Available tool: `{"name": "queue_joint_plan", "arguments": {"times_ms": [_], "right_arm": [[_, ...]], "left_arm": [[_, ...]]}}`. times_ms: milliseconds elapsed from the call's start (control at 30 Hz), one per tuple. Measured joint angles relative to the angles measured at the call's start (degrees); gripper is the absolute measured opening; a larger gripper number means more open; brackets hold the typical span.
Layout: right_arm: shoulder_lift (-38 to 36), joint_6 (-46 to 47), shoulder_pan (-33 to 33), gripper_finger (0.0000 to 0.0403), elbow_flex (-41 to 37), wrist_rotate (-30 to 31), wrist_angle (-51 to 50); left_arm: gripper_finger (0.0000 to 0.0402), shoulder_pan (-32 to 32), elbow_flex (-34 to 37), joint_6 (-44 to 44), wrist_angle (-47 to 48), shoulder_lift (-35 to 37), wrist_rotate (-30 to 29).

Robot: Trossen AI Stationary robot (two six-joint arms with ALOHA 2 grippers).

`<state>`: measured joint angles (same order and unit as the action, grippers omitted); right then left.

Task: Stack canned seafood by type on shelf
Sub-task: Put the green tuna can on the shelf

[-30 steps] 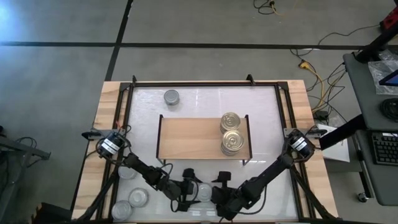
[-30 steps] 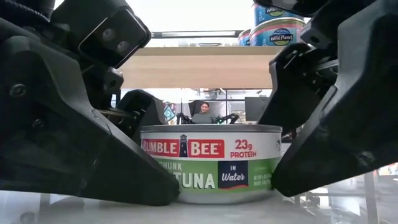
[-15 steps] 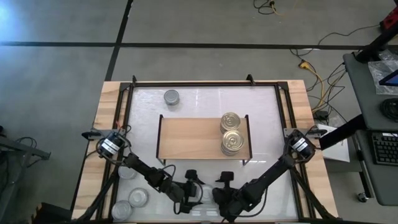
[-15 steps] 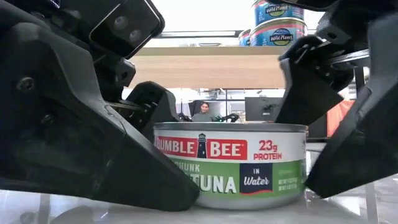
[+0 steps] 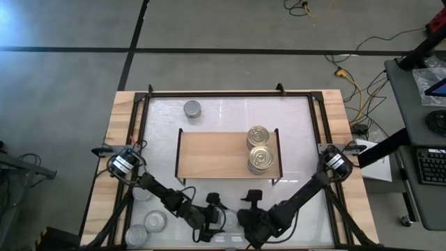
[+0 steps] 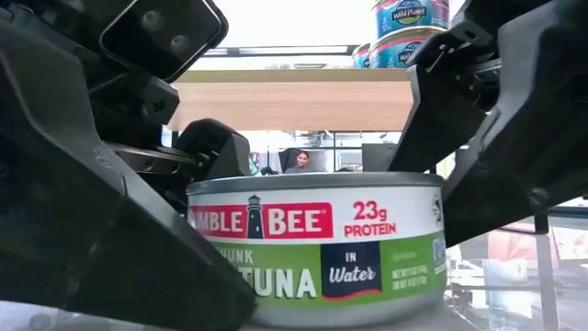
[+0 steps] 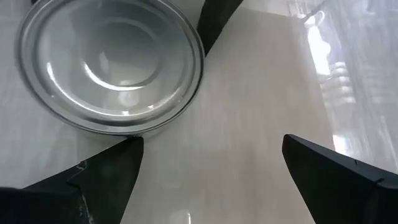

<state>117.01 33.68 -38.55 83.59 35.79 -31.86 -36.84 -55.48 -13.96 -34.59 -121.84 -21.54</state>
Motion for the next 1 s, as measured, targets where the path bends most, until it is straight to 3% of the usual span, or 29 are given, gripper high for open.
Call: {"name": "queue_joint_plan", "arguments": {"times_ms": [667, 1000], "right_arm": [[2.6, -1.3, 2.3, 0.0380, 0.0, 6.6, 2.6], [1.7, 3.8, 1.7, 0.0380, 0.9, 8.6, -2.3]], "left_arm": [[0.0392, 0.0, 0.0, -2.6, 0.2, 0.0, -3.3], [0.0373, -0.5, 0.0, -7.5, -0.3, 0.0, -6.3]]}}
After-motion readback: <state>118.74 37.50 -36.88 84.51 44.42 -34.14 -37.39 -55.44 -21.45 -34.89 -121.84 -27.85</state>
